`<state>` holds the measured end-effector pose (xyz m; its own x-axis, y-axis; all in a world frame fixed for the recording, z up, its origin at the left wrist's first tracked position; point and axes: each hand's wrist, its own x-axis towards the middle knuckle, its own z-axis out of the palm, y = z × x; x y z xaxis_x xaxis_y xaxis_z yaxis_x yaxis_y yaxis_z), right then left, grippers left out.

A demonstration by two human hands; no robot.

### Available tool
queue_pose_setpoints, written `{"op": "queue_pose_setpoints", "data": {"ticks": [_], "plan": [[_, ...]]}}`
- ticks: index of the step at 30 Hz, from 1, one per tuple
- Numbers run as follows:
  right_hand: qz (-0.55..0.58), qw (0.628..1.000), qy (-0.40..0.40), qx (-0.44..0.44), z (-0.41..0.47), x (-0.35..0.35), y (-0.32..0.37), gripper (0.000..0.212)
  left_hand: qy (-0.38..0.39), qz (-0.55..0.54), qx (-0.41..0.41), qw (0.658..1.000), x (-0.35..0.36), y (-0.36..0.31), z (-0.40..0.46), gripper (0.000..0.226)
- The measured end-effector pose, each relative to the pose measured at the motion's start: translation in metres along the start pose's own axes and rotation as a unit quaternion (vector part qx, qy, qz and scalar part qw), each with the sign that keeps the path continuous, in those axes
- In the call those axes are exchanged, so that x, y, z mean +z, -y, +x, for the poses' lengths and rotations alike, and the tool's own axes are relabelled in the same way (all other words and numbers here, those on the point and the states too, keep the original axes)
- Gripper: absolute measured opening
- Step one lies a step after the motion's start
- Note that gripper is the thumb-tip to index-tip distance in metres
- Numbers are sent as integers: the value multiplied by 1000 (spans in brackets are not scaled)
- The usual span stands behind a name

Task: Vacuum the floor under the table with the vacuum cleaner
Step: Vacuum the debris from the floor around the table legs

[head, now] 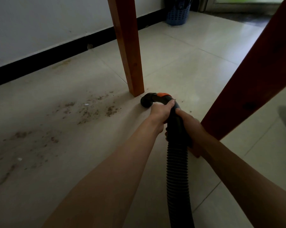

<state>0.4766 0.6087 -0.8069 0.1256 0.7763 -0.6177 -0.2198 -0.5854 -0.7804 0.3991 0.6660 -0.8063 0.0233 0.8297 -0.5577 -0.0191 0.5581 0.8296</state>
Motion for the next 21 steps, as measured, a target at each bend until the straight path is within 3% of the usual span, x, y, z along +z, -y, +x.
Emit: {"op": "queue_pose_setpoints", "data": {"ticks": [5, 10, 17, 21], "plan": [[-12, 999, -21, -30, 4, 14, 0, 31, -1, 2, 7, 1000, -3, -2, 7, 39], [-40, 997, -12, -66, 13, 30, 1, 31, -30, 12, 13, 999, -12, -8, 15, 35], [13, 999, 27, -29, 16, 27, 6, 27, -26, 2, 22, 999, -17, -11, 20, 38], [-25, 998, 7, -58, 15, 22, 1, 30, -14, 16, 17, 1000, -13, -8, 19, 35]]}}
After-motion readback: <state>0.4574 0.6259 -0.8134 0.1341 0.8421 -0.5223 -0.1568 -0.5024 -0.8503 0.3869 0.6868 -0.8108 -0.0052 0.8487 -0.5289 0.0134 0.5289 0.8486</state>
